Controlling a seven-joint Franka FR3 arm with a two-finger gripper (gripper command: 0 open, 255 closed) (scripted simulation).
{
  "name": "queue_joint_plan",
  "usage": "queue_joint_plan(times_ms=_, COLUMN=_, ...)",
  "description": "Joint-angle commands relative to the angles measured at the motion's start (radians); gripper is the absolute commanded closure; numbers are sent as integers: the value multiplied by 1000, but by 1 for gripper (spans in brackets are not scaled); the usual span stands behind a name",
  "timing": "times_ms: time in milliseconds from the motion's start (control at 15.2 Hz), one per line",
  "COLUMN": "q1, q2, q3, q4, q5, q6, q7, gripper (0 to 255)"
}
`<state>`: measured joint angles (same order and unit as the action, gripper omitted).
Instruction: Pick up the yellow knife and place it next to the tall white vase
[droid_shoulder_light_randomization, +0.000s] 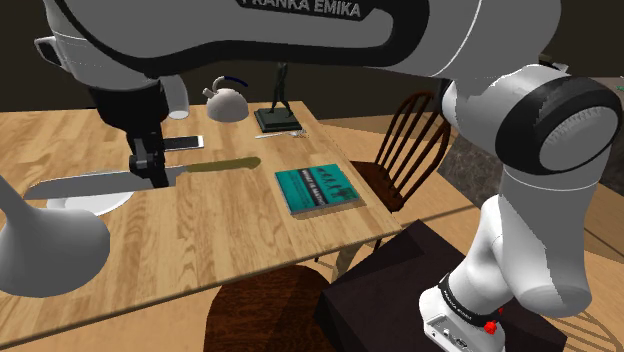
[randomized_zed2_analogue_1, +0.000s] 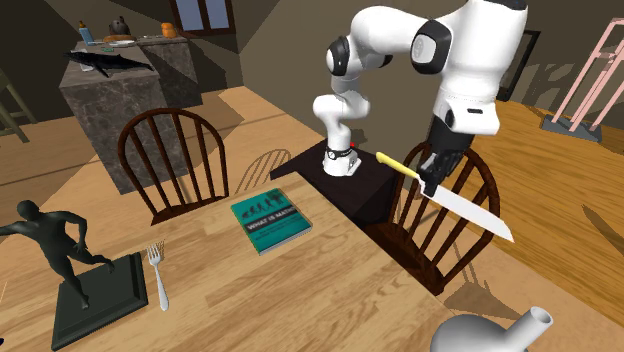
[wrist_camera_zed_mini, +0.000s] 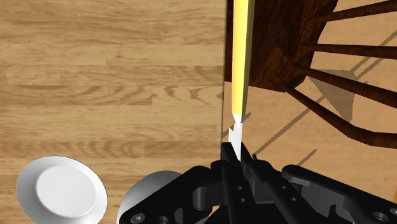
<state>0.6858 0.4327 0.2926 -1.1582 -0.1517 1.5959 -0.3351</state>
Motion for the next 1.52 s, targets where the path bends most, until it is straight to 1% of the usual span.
queue_joint_plan(times_ms=0, q1=-5, q2=-11, q3=0, q4=-45, q5=3, q6=35, q7=1, gripper=255)
queue_joint_plan(times_ms=660, q1=-21, q2=-32, q3=-1, q4=-212, q5=6, q6=180, q7=8, gripper=255)
queue_joint_plan(times_ms=1452, q1=-28, q2=-18, q3=-6, q4=-354, q5=-2, q6=335, q7=19, gripper=255)
